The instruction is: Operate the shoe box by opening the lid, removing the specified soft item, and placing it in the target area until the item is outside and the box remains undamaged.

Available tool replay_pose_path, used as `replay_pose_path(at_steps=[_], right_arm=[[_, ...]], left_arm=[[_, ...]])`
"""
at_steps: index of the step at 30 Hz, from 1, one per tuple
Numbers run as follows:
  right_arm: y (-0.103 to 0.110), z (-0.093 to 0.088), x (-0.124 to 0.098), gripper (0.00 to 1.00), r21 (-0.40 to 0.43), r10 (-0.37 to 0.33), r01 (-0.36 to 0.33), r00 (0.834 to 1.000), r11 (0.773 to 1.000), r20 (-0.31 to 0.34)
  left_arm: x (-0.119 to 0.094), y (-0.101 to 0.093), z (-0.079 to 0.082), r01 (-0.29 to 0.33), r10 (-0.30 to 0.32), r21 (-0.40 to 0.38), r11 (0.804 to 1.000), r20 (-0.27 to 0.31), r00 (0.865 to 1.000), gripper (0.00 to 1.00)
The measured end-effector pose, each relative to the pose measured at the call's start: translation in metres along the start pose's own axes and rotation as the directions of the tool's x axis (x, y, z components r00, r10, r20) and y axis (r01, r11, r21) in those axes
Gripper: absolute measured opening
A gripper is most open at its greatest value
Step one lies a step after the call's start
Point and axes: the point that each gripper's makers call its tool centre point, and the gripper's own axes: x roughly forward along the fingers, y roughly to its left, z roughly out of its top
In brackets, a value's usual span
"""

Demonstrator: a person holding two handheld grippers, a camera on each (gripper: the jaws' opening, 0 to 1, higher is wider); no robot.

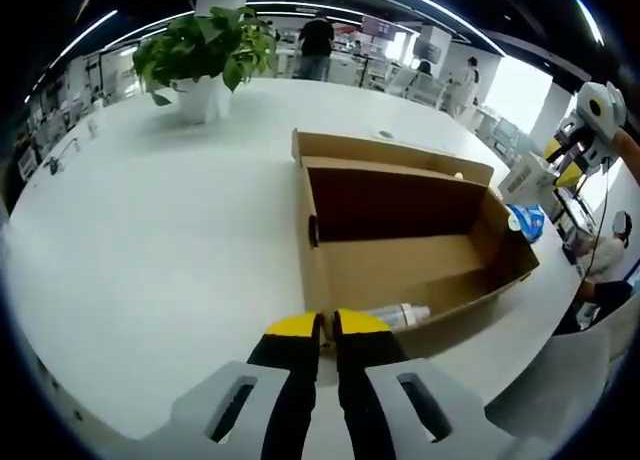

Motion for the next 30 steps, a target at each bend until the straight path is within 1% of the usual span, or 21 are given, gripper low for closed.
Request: replay_pose_path(at_steps=[12,25,30], right_arm=[[-0.014,-0.016,-0.022,0.15,0.006,-0.036,0.036,0.999,0.999,-0.01],[-0.032,-0.04,-0.047,0.15,0.002,-0.075,0.075,0.997,0.997,-0.031],[-0.041,-0.05,-0.056,0.15,0.003,-0.099,0.099,0.994,0.995,-0.042]], left_arm=[[0.0,-0.001,0.0,-0.002,0.002,-0.001,1.0,-0.003,1.0,0.03],[0.0,-0.001,0.0,-0.005,0.005,0.009,1.0,-0.003,1.0,0.03],[-0.003,-0.004,0.0,-0.009,0.009,0.013,1.0,-0.002,1.0,0.03]])
